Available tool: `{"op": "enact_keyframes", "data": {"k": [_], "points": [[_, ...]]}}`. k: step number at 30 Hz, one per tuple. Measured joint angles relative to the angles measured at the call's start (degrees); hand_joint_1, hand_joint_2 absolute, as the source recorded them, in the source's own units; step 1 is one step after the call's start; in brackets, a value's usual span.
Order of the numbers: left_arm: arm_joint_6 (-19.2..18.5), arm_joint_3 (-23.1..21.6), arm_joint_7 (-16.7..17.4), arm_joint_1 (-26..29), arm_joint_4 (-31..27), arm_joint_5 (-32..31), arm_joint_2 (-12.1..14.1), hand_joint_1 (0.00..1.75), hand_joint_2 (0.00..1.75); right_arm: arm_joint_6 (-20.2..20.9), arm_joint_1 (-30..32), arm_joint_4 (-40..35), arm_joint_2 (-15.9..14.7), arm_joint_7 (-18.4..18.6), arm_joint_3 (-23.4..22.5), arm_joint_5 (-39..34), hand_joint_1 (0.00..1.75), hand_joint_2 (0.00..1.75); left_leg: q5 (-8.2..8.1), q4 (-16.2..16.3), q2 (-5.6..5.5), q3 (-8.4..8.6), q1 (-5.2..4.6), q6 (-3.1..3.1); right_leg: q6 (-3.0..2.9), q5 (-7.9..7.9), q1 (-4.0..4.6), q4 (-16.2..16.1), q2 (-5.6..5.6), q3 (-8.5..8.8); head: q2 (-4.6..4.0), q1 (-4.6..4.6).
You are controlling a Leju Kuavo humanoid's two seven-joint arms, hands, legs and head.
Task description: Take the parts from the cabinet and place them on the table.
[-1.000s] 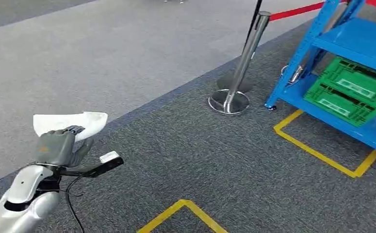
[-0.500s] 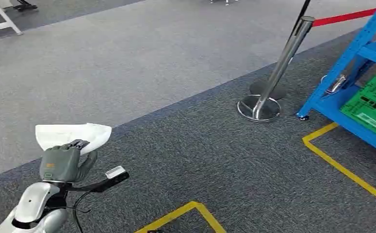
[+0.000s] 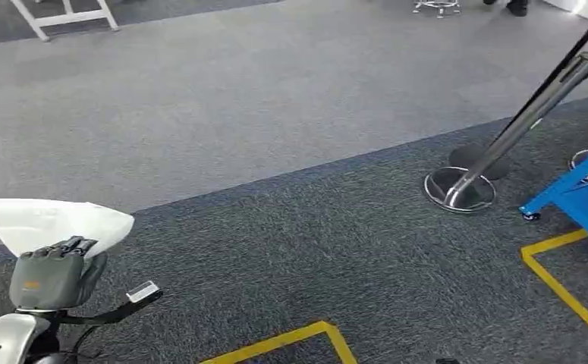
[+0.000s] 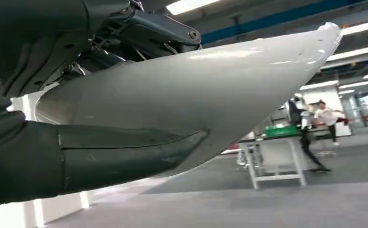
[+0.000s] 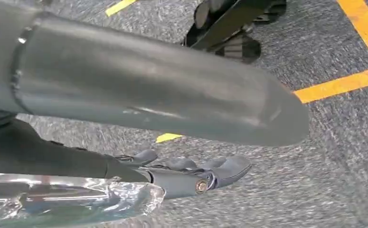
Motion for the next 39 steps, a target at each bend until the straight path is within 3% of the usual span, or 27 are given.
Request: {"op": "enact_keyframes", "data": {"k": [2,3,4,5,8,9,10,11,13,14,15,16,18,19,20,21,23,24,26,27,29,30,31,33,34,35,39], "points": [[0.15,0.09,0.02,0.41,-0.13,-0.28,0.06,1.75,1.75,0.09,-0.1,0.0,0.0,0.17,0.0,0.0,0.0,0.0,-0.09,0.07,-1.7,0.28,0.11,-0.16,-0.04,5.32,-0.11,-6.99,0.4,2.55,0.0,0.05],[0.83,0.37,0.24,0.75,-0.28,-0.92,0.11,1.75,1.75,0.4,-0.15,0.0,0.0,0.81,0.02,0.0,0.0,0.0,-0.22,0.14,-2.45,0.49,0.21,-0.41,-0.09,8.21,-0.28,-12.38,1.47,4.92,0.0,0.04],[2.28,0.96,0.59,1.53,-0.74,-1.25,0.24,1.75,1.75,0.68,-0.1,0.0,0.17,1.59,0.04,0.0,0.0,0.0,-0.38,0.24,-2.99,0.5,0.23,-0.73,-0.04,8.98,-0.61,-15.81,3.9,6.3,0.0,0.11],[3.68,1.6,0.99,2.66,-1.45,-1.25,0.59,1.75,1.75,0.63,-0.04,0.0,0.57,2.17,0.07,0.0,0.0,0.0,-0.63,0.84,-3.52,0.16,-0.05,-1.17,-0.18,8.33,-0.82,-17.31,5.34,7.4,0.0,0.04],[6.1,4.35,1.55,7.92,-3.39,-0.09,1.99,1.75,1.75,-0.13,0.41,0.0,1.62,3.56,0.26,0.0,0.0,0.0,-0.22,0.55,-5.0,-0.14,0.47,-2.23,-1.02,8.36,-0.21,-16.83,3.87,7.52,0.0,0.07],[6.21,5.16,1.62,9.38,-3.8,0.33,2.3,1.75,1.75,-0.33,0.61,0.0,1.99,3.85,0.31,0.0,0.0,0.0,-0.63,0.93,-4.47,-0.27,0.55,-2.39,-1.5,8.6,-0.58,-17.35,3.15,7.74,0.0,0.07],[6.38,6.22,1.71,10.64,-4.37,0.77,2.55,1.75,1.75,-0.5,0.74,0.0,2.18,4.2,0.33,0.0,0.0,0.0,-1.57,2.06,-1.04,-0.67,0.22,-2.64,-1.74,8.6,-0.47,-17.47,2.55,7.93,0.0,-0.13],[6.53,7.12,1.73,11.33,-4.76,1.0,2.86,1.75,1.75,-0.59,0.99,0.0,2.38,4.2,0.35,0.0,0.0,0.0,-3.72,5.3,0.84,-2.23,0.25,-2.97,-2.24,8.45,-0.31,-17.5,1.63,8.04,0.0,-0.46],[6.62,8.19,1.94,12.18,-5.16,1.59,2.95,1.75,1.75,-0.63,1.34,0.0,2.47,4.26,0.37,0.0,0.0,0.0,-7.86,14.09,1.78,-6.51,0.58,-3.37,-2.6,8.2,-0.05,-17.49,-0.29,8.09,0.0,-0.37],[6.58,8.76,2.16,13.15,-5.42,1.94,2.95,1.75,1.75,-0.63,1.35,0.0,2.49,4.37,0.39,0.0,0.0,0.0,-8.76,17.32,1.86,-8.09,0.73,-3.51,-2.67,8.09,0.02,-17.49,-1.1,8.08,0.0,-0.35],[6.58,9.44,2.25,14.29,-5.75,2.27,2.97,1.75,1.75,-0.63,1.33,0.0,2.6,4.37,0.44,0.0,0.0,0.0,-8.35,17.77,1.88,-8.28,0.84,-3.58,-2.73,7.99,0.06,-17.48,-1.74,8.17,0.0,-0.37],[6.62,10.21,2.25,15.51,-6.12,2.54,3.08,1.75,1.75,-0.63,1.31,0.0,2.71,4.37,0.5,0.0,0.0,0.0,-6.83,16.21,1.95,-7.39,0.9,-3.58,-2.68,7.83,0.09,-17.48,-2.36,8.3,0.0,-0.37],[6.67,12.53,2.08,18.25,-7.24,3.46,3.37,1.75,1.75,-0.63,1.32,0.0,3.13,4.35,0.85,0.0,0.0,0.0,-2.0,7.23,3.25,-2.27,0.85,-3.35,-2.5,7.38,0.12,-17.49,-3.55,8.94,0.0,-0.37],[6.71,13.77,1.79,19.44,-7.8,3.89,3.41,1.75,1.75,-0.63,1.32,0.0,3.28,4.35,0.92,0.0,0.0,0.0,-0.74,3.19,5.85,0.13,0.63,-3.03,-2.29,7.15,0.28,-17.5,-3.99,9.3,0.0,-0.42],[6.71,15.38,1.34,20.29,-8.45,4.2,3.41,1.75,1.75,-0.63,1.36,0.0,3.45,4.33,0.94,0.0,0.0,0.0,-1.77,1.52,6.96,0.88,-0.09,-3.03,-1.9,6.72,0.75,-17.25,-4.5,9.4,0.0,-0.5],[6.71,16.67,0.9,21.18,-9.02,4.35,3.32,1.75,1.75,-0.63,1.34,0.0,3.56,4.33,1.01,0.0,0.0,0.0,-2.07,1.38,6.57,0.88,0.04,-2.46,-1.66,6.61,0.8,-17.29,-5.0,9.37,0.0,-0.35],[6.6,19.4,-0.33,23.73,-10.03,4.29,2.91,1.75,1.75,-0.53,1.22,0.0,3.74,4.22,1.16,0.0,0.0,0.0,-2.18,1.28,5.34,0.73,-0.17,-2.0,-1.22,6.47,0.73,-17.74,-6.38,9.92,0.0,-0.33],[6.53,20.59,-1.1,24.67,-10.47,4.0,2.38,1.75,1.75,-0.4,1.09,0.0,3.74,4.15,1.16,0.0,0.0,0.0,-1.97,0.64,4.72,0.99,0.04,-1.56,-0.72,6.14,0.82,-17.75,-6.92,10.32,0.0,-0.26],[6.16,22.67,-2.34,25.35,-11.43,3.37,1.27,1.75,1.75,-0.02,1.19,0.0,3.69,4.02,1.14,0.0,0.0,0.0,-1.67,0.31,3.66,1.34,0.46,-0.83,-0.22,3.73,0.4,-14.13,-1.89,8.53,0.0,0.04],[5.99,23.21,-2.56,25.22,-11.63,3.26,0.68,1.75,1.75,0.26,1.33,0.0,3.67,4.02,1.12,0.0,0.0,0.0,-1.7,0.31,2.94,1.29,0.47,-0.59,-0.16,1.68,0.35,-9.86,-0.74,6.42,0.0,0.22],[5.77,24.04,-2.91,25.51,-11.89,2.97,-0.22,1.75,1.75,0.5,1.57,0.0,3.67,4.02,1.11,0.0,0.0,0.0,-1.73,0.35,1.6,1.31,0.39,-0.53,-0.04,-1.42,0.37,-1.08,-0.03,1.61,0.0,0.26],[5.73,24.28,-2.93,25.61,-11.91,2.95,-0.61,1.75,1.75,0.5,1.71,0.0,3.63,4.02,1.11,0.0,0.0,0.0,-1.73,0.36,0.91,1.38,0.35,-0.53,-0.02,-1.15,0.38,0.54,0.0,0.31,0.0,0.24],[5.7,24.46,-3.04,25.64,-11.91,2.86,-1.03,1.75,1.75,0.68,1.84,0.02,3.54,4.04,1.11,0.0,0.0,0.0,-1.75,0.37,0.2,1.5,0.34,-0.54,-0.09,0.58,0.38,-0.62,0.04,0.38,0.0,0.24],[5.79,24.92,-3.08,25.56,-12.04,2.69,-1.88,1.75,1.75,0.98,1.98,0.02,3.28,4.11,1.07,0.0,0.0,0.0,-1.84,0.39,-1.14,1.84,0.39,-0.67,-0.37,6.28,0.35,-9.17,0.71,3.86,0.0,0.26],[5.81,25.11,-3.08,25.45,-12.13,2.49,-2.29,1.75,1.75,1.22,2.01,0.02,3.13,4.11,1.03,0.0,0.0,0.0,-1.92,0.42,-1.65,1.91,0.42,-0.8,-0.53,8.5,0.21,-13.94,2.34,5.93,0.0,0.31],[5.81,25.27,-3.08,25.3,-12.17,2.36,-2.6,1.75,1.75,1.36,2.01,0.02,3.02,4.11,0.98,0.0,0.0,0.0,-2.09,0.67,-2.09,1.77,0.17,-1.06,-0.7,8.24,0.02,-16.32,4.83,6.87,0.0,0.24],[5.84,25.66,-3.08,25.22,-12.41,2.3,-3.47,1.75,1.75,1.46,2.07,0.02,2.91,4.11,0.83,0.0,0.0,0.0,-1.73,0.63,-4.21,1.09,0.62,-2.57,-1.71,8.37,0.2,-17.33,3.12,7.82,0.0,0.22]]}}
